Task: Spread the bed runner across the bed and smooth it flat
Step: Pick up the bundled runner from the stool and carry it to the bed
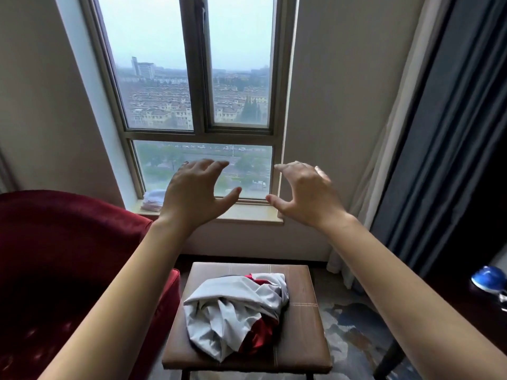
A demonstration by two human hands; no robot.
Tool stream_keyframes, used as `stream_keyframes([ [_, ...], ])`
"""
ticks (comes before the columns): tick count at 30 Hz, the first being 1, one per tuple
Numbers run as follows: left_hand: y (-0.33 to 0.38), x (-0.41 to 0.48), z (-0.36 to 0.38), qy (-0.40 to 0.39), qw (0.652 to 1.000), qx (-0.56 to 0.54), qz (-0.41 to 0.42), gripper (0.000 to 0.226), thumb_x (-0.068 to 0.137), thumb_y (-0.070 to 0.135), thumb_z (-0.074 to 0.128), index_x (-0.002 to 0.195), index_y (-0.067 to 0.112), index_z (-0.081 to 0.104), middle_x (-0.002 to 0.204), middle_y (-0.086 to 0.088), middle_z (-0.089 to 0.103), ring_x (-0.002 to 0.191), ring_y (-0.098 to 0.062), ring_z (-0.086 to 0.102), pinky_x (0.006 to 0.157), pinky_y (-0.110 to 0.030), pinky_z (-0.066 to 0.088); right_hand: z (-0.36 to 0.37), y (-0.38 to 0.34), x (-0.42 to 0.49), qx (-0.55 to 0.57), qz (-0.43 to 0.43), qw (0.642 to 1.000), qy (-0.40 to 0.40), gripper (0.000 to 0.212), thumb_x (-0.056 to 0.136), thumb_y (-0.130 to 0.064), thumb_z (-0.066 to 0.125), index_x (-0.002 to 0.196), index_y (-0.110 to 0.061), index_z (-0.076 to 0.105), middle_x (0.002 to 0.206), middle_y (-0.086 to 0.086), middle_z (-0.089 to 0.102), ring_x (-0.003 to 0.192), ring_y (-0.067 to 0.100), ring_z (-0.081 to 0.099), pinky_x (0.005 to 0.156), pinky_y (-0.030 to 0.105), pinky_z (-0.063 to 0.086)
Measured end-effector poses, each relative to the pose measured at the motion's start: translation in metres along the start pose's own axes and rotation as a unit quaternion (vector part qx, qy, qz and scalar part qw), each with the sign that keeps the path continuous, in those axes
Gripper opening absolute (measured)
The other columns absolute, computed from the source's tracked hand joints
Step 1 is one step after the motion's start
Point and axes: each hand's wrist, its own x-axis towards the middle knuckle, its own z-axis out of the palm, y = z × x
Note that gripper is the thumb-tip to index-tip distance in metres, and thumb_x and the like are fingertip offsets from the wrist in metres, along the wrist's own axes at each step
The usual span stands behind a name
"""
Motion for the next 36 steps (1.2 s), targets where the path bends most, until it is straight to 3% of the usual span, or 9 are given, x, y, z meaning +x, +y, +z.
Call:
stream_keyframes([
  [12, -0.041, 0.112, 0.139, -0.007, 0.999, 0.020, -0.030, 0.058, 0.082, 0.050, 0.059, 0.127, 0.014, 0.057, 0.119, -0.010, 0.063, 0.110, -0.032, 0.057, 0.095, -0.041, 0.043, 0.119, 0.083, 0.135, 0.061, -0.033, 0.997, -0.015, 0.066, 0.078, -0.053, 0.062, 0.135, -0.020, 0.048, 0.133, 0.000, 0.054, 0.126, 0.018, 0.046, 0.110, 0.043, 0.030],
  [17, -0.052, 0.111, 0.221, -0.044, 0.997, 0.006, -0.057, 0.063, 0.079, 0.055, 0.046, 0.123, 0.011, 0.060, 0.115, -0.010, 0.064, 0.106, -0.031, 0.057, 0.093, -0.039, 0.044, 0.202, 0.115, 0.155, 0.114, -0.053, 0.989, -0.075, 0.065, 0.078, -0.051, 0.063, 0.133, -0.019, 0.049, 0.131, 0.000, 0.055, 0.125, 0.018, 0.047, 0.105, 0.037, 0.036],
  [24, -0.091, 0.050, 0.368, -0.183, 0.981, -0.002, -0.071, 0.064, 0.077, 0.053, 0.046, 0.122, 0.009, 0.060, 0.116, -0.011, 0.062, 0.112, -0.029, 0.056, 0.099, -0.045, 0.042, 0.366, 0.149, 0.108, 0.099, -0.029, 0.972, -0.210, 0.074, 0.077, -0.053, 0.062, 0.140, -0.021, 0.040, 0.140, 0.000, 0.044, 0.133, 0.017, 0.036, 0.111, 0.044, 0.029],
  [36, -0.136, -0.080, 0.577, -0.300, 0.946, -0.053, -0.112, 0.061, 0.077, 0.051, 0.050, 0.121, 0.010, 0.060, 0.112, -0.009, 0.063, 0.103, -0.028, 0.058, 0.086, -0.041, 0.049, 0.592, 0.178, -0.007, 0.129, 0.010, 0.930, -0.343, 0.074, 0.079, -0.050, 0.061, 0.142, -0.020, 0.038, 0.141, 0.001, 0.043, 0.131, 0.019, 0.039, 0.104, 0.036, 0.037],
])
